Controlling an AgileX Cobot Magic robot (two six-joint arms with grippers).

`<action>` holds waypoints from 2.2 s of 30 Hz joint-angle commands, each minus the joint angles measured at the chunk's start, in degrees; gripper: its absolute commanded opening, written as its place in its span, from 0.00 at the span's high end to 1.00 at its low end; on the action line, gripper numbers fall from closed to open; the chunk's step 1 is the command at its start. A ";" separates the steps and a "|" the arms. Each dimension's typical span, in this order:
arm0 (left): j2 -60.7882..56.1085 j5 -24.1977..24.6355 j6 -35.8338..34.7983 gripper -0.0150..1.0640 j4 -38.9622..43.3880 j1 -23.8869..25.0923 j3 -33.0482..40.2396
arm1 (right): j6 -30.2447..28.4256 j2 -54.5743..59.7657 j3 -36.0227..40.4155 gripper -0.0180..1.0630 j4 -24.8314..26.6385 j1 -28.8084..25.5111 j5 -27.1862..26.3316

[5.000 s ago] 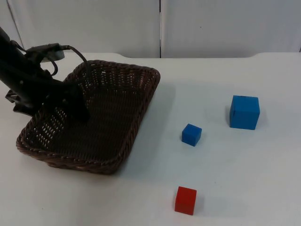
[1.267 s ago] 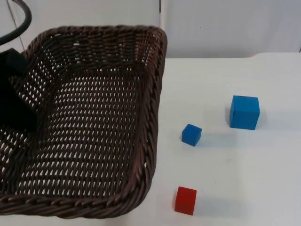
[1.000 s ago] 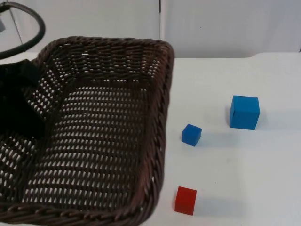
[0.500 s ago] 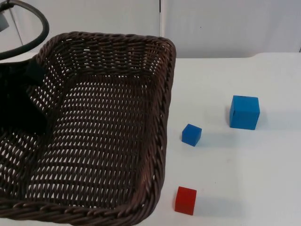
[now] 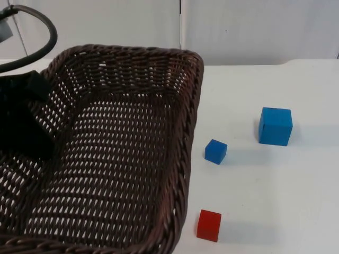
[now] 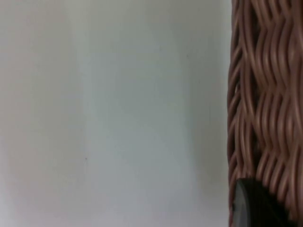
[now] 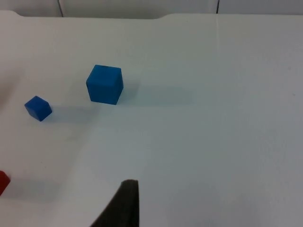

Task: Pick up the basket with the left hand and place the largest block into the basket with the right hand.

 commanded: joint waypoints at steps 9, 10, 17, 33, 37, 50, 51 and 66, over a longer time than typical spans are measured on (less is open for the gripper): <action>-0.21 1.41 -0.43 0.99 -0.71 -0.31 0.04 | 0.16 15.97 -3.48 0.01 1.91 -0.36 -7.58; -0.21 1.41 -0.43 0.99 -0.71 -0.31 0.04 | 0.16 19.29 -4.44 0.01 2.05 -0.36 -9.16; -0.21 1.39 -0.43 0.99 -0.98 -0.31 0.04 | 0.16 35.26 -10.48 0.01 2.05 -0.36 -14.13; -0.21 1.43 -0.43 0.99 -1.18 -0.31 0.04 | 0.16 66.89 -25.97 0.01 2.05 -0.25 -16.21; -0.21 1.53 -0.43 0.99 -1.11 -0.31 0.04 | -0.09 73.59 -28.70 0.01 4.71 -0.14 -18.65; -0.21 1.53 -0.43 0.99 -1.21 -0.31 0.04 | -0.08 83.27 -30.19 0.01 5.10 10.18 -27.38; -0.21 1.53 -0.43 0.99 -1.21 -0.31 0.04 | -0.08 84.22 -30.19 0.01 5.10 11.42 -28.47; -0.21 1.53 -0.43 0.99 -1.44 -0.31 0.04 | 2.13 93.85 -34.39 0.01 5.45 19.04 -33.18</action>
